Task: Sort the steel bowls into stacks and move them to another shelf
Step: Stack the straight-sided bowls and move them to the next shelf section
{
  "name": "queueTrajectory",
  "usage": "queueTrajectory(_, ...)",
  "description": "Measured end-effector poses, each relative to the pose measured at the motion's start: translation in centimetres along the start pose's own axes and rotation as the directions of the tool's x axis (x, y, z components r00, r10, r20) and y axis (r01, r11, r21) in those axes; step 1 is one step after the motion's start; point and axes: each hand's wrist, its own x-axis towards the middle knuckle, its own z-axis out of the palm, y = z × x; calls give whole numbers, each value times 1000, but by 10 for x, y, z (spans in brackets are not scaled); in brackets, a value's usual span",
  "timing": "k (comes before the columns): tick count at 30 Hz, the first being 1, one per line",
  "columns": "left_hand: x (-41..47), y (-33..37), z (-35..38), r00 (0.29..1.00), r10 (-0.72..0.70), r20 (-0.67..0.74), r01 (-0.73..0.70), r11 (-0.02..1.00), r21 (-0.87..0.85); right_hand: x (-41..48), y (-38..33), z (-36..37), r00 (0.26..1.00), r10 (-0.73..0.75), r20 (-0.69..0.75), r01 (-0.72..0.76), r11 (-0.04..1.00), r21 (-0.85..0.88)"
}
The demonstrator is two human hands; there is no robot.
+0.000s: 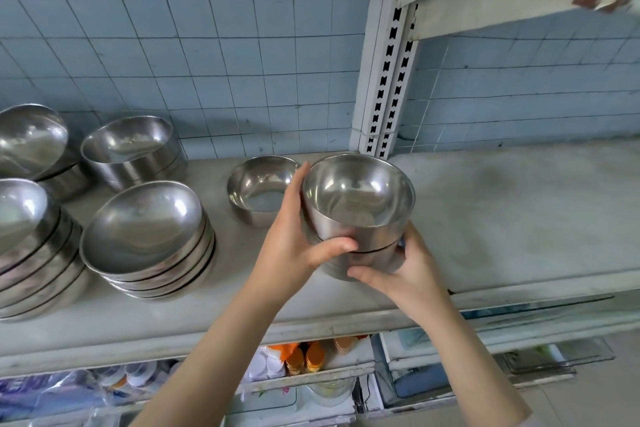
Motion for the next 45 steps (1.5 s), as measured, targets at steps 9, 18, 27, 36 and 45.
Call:
queueTrajectory(9, 4, -2, -2, 996, -27, 87, 17, 994, 107, 1, -1, -2, 999, -41, 4, 41, 997, 62)
queueTrajectory(18, 6, -17, -14, 998, -32, -61, 44, 979, 201, 10, 7, 4, 999, 31, 19, -32, 996, 83)
queueTrajectory(27, 26, -71, -34, 809, -336, -483, 453, 879, 148, 27, 12, 10, 997, 75, 13, -76, 985, 155)
queueTrajectory(36, 40, -30, -26, 739, -233, -632, 218, 971, -102, 35, 23, -6, 996, 83, 13, -84, 988, 130)
queueTrajectory(45, 49, 43, -16, 966, 1, -259, 25, 995, 95, 45, 20, -14, 988, 39, 148, -58, 991, 124)
